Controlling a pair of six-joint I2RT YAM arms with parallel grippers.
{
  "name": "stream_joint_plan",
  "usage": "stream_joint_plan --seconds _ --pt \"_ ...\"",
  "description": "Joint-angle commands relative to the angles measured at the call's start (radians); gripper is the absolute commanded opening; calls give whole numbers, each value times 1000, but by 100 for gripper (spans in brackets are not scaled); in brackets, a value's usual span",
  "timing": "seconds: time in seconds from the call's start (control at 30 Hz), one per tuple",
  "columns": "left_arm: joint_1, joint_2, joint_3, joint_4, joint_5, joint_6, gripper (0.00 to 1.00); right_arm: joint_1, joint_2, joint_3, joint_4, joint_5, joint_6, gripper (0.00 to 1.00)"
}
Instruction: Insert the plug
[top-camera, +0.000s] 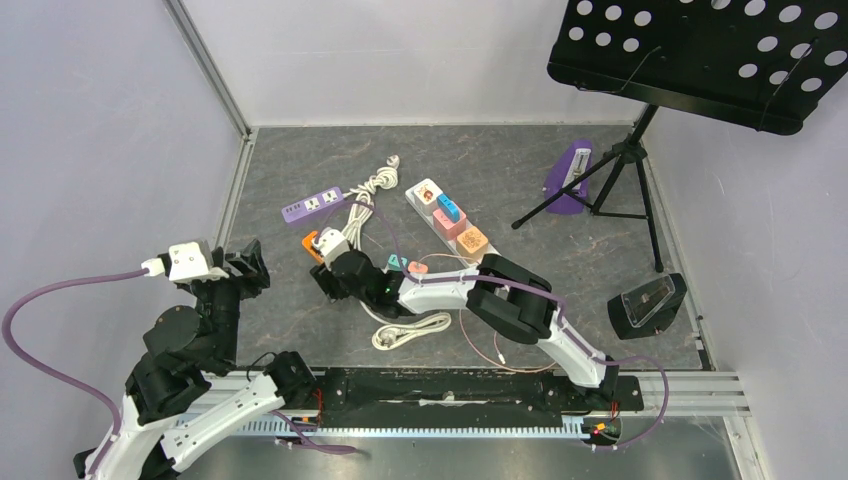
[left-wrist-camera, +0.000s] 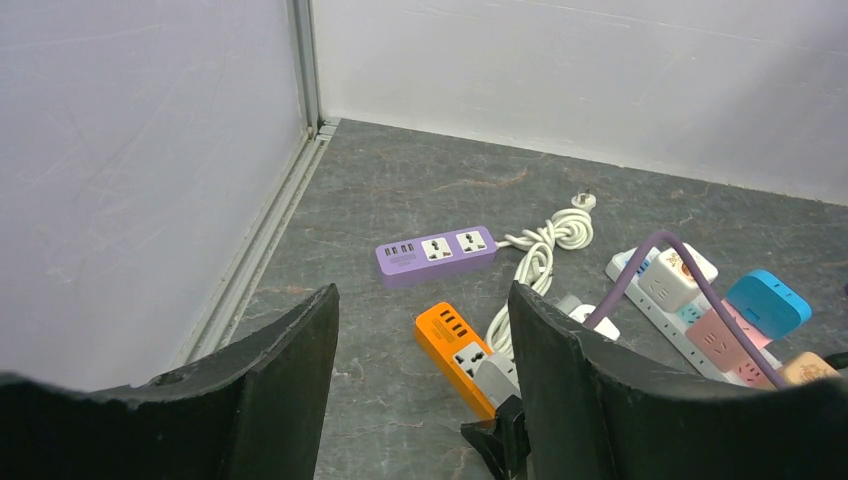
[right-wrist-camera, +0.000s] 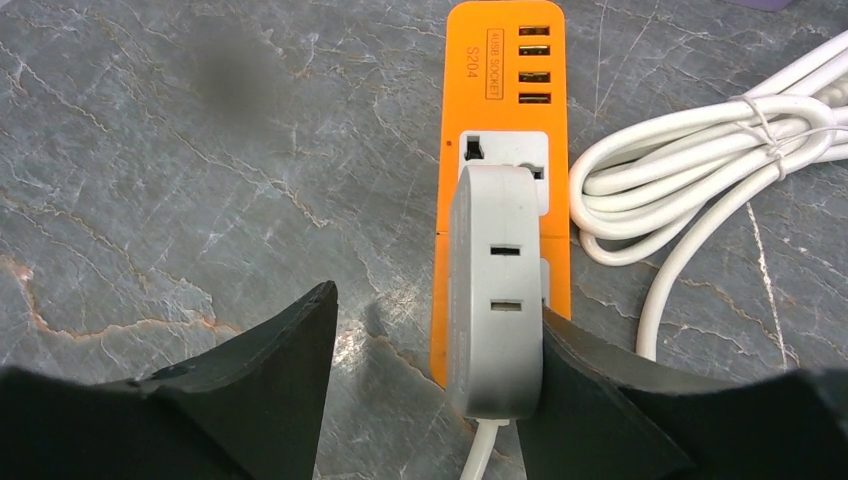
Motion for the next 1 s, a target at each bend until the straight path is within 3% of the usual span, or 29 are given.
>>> stream_joint_plan --seconds 0.0,0.4,0.73,0.97 --pt "-1 17 13 25 0 6 69 -12 -68 41 -63 0 0 62" --pt "-1 6 21 12 8 2 69 -37 -98 76 -123 7 62 61" --pt "-1 6 20 -1 9 -3 69 -40 -22 150 -200 -54 48 36" --pt "-1 11 21 -3 13 -9 69 -40 12 158 -237 -51 47 31"
